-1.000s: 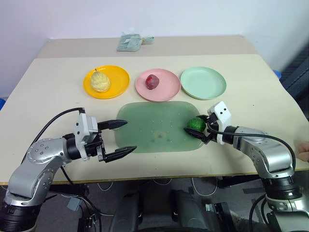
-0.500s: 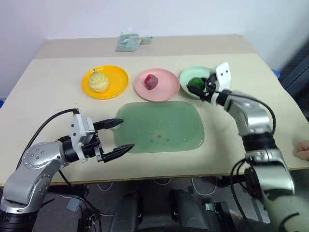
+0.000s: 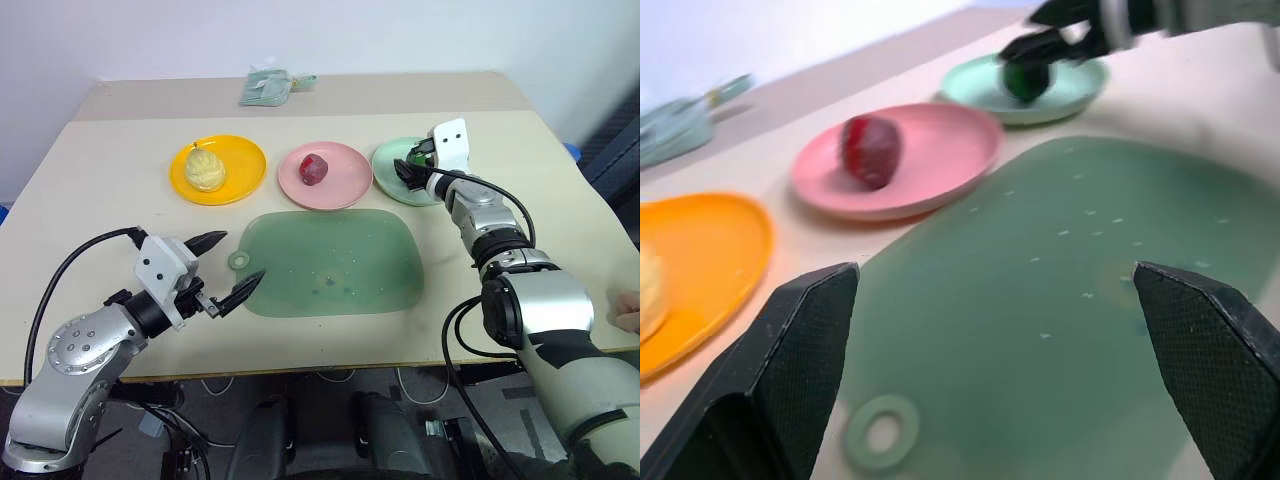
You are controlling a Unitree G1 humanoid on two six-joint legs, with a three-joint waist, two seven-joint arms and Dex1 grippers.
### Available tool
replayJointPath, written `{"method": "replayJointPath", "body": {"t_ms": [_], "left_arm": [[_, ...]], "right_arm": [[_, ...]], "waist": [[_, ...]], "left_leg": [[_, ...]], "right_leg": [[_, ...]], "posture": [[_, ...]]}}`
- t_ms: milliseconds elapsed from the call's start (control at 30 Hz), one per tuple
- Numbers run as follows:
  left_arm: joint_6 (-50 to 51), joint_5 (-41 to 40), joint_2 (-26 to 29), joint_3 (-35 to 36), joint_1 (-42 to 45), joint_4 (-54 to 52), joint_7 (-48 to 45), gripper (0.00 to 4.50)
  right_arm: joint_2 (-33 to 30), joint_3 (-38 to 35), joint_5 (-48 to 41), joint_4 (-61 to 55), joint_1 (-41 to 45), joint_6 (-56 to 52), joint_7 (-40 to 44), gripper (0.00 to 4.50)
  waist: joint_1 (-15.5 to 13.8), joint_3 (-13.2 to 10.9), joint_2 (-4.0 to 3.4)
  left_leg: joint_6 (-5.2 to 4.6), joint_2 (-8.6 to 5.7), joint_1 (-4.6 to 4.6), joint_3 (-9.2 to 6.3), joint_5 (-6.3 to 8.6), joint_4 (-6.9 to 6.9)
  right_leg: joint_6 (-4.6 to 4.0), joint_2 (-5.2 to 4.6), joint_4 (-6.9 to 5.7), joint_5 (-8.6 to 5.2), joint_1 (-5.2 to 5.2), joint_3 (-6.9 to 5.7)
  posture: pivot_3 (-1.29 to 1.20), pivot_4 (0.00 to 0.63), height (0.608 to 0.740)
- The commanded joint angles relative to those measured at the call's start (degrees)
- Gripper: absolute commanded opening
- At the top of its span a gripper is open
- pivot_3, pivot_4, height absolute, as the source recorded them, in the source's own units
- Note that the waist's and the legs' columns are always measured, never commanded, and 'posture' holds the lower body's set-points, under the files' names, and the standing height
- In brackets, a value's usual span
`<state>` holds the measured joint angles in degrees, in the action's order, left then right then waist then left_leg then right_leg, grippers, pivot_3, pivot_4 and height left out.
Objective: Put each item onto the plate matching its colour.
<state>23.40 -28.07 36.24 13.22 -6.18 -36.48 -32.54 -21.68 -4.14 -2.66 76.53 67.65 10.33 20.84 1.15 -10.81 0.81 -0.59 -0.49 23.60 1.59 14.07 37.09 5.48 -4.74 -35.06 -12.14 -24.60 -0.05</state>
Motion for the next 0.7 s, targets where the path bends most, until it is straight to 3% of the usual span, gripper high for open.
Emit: {"method": "replayJointPath", "body": {"t_ms": [33,100,200,467,700], "left_arm": [[-0.71,-0.18,-1.79,2.23,-0.19,-1.18,2.17,4.5],[-1.21,0.71,-2.47,1.98,0.03,-0.39,2.69,4.5],[-3.39,1.4,-3.76,2.21,0.24,1.95,2.43,4.5],[-1.05,-0.58,-5.81,5.06,0.54,2.8,5.23,4.5],[0.15,-1.39,-4.06,5.0,1.94,4.46,3.51,4.5]], "right_arm": [[-3.4,-2.37,-2.41,-7.18,-1.31,6.25,9.79,4.48],[-4.34,-3.69,-4.61,-11.51,-4.15,5.6,14.74,4.48],[-5.4,-5.3,-10.55,-33.6,-17.29,-3.75,19.25,4.48],[-10.06,-10.24,-19.83,-83.22,-50.21,-27.1,16.17,4.48],[-12.58,-16.04,-24.25,-98.26,-63.7,-35.92,13.62,4.48]], "waist": [[-0.17,-0.01,-0.02],[-0.38,-0.01,-0.01],[-0.61,0.05,0.04],[-0.48,0.04,-0.09],[-0.58,0.07,-0.04]], "left_leg": [[0.0,0.0,0.0,0.0,0.0,0.0],[-0.01,0.0,0.0,0.0,0.0,0.0],[-0.01,0.0,-0.01,-0.04,0.0,0.04],[-0.03,0.02,-0.07,-0.02,0.01,0.07],[-0.04,0.08,-0.09,-0.02,0.04,0.13]], "right_leg": [[0.01,0.0,0.01,0.0,0.0,0.0],[0.03,0.0,0.01,0.02,0.02,-0.01],[0.12,0.01,0.0,0.06,0.07,-0.04],[0.02,-0.06,-0.05,0.01,0.07,0.02],[-0.01,0.03,0.01,-0.04,0.12,-0.01]], "posture": [[0.0,0.15,0.74],[0.0,0.15,0.74],[0.0,0.15,0.74],[0.0,0.15,0.74],[0.0,0.15,0.74]]}}
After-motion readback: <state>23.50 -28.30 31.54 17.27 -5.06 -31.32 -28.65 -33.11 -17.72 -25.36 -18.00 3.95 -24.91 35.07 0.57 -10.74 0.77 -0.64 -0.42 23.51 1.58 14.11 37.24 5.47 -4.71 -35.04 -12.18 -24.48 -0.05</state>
